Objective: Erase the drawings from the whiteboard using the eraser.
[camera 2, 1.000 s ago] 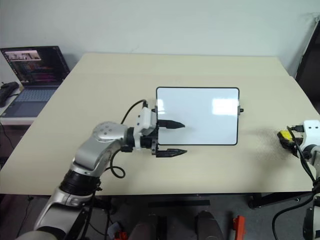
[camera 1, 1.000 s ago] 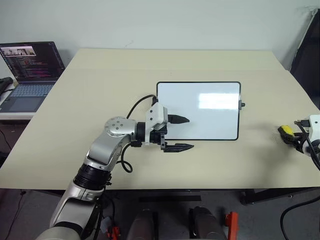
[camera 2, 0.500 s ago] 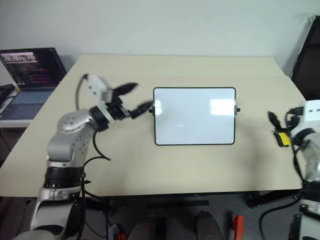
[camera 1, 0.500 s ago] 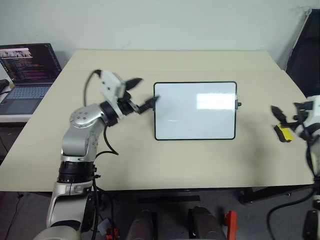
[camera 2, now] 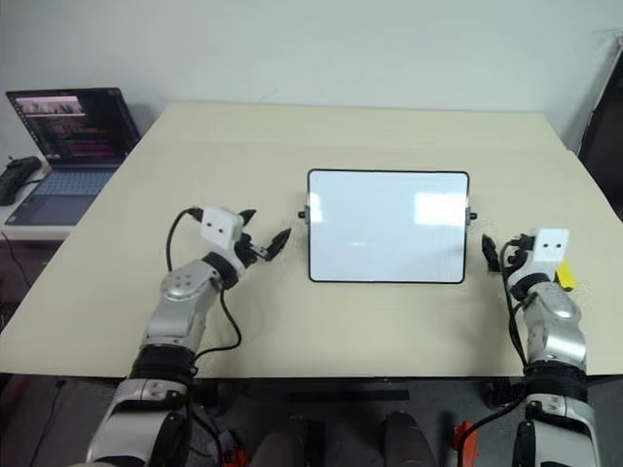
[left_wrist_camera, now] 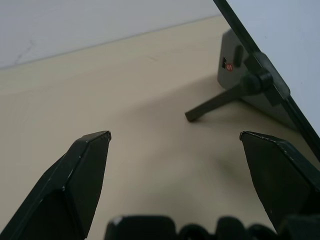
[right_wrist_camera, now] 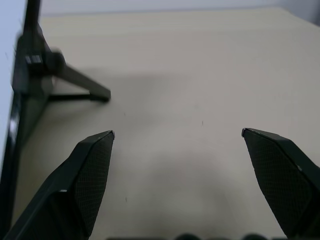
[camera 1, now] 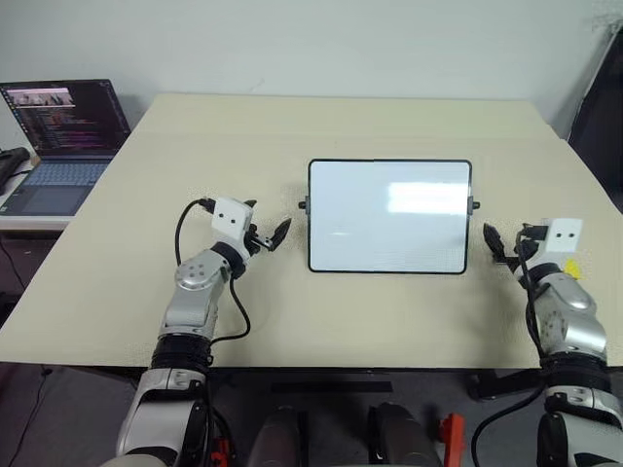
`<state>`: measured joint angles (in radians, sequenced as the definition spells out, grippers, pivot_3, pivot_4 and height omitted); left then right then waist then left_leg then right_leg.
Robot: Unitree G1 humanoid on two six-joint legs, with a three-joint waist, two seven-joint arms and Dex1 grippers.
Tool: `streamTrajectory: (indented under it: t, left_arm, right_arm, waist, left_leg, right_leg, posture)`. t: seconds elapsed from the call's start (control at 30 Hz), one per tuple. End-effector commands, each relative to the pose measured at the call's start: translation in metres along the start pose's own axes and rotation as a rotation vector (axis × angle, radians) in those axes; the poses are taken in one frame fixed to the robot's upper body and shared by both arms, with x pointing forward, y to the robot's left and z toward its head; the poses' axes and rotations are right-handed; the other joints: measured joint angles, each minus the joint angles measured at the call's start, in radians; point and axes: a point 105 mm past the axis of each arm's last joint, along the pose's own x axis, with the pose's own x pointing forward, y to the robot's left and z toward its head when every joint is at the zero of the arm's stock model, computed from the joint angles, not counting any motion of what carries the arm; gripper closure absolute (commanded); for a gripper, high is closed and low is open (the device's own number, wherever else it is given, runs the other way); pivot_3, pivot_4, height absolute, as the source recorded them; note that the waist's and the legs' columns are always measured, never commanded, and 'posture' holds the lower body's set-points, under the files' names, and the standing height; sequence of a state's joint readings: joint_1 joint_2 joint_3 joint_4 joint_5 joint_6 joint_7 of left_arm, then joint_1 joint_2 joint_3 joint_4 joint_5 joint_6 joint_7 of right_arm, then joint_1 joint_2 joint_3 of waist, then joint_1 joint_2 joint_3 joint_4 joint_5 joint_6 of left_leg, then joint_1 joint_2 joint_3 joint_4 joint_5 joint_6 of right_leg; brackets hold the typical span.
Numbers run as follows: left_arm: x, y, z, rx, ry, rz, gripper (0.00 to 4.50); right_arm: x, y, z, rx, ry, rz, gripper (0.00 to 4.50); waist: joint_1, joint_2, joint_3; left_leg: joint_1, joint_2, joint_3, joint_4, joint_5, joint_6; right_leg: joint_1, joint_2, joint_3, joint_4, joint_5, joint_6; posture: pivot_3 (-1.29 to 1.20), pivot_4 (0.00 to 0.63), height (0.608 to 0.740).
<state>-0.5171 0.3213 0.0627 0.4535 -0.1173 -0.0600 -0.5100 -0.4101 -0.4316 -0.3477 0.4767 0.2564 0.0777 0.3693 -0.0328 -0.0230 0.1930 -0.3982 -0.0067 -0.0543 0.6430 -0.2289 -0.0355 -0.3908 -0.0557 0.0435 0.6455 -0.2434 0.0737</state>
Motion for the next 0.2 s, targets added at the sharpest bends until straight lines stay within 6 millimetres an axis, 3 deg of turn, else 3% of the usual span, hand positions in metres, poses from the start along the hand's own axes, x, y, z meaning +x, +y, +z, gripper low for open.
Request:
streamTrajectory:
  t: [0.03, 0.2]
  left_arm:
    - [0.01, -0.006, 0.016, 0.022, -0.067, -0.017, 0.0]
    - [0.015, -0.019, 0.006, 0.005, -0.048, -0.045, 0.0]
  right_arm:
    - [0.004, -0.002, 0.011, -0.014, -0.053, -0.016, 0.03]
    - [0.002, -0.004, -0.002, -0.005, -0.021, -0.027, 0.03]
  waist:
    - [0.001, 0.0, 0.0]
    - [0.0, 0.0, 0.0]
  left_leg:
    - [0.0, 0.0, 0.0, 0.0, 0.0, 0.0]
    - [0.0, 0.0, 0.0, 0.0, 0.0, 0.0]
  right_leg:
    - [0.0, 0.0, 0.0, 0.0, 0.0, 0.0]
    - [0.0, 0.0, 0.0, 0.0, 0.0, 0.0]
  posture:
    - [0.0, 0.15, 0.74]
    - [0.0, 0.15, 0.74]
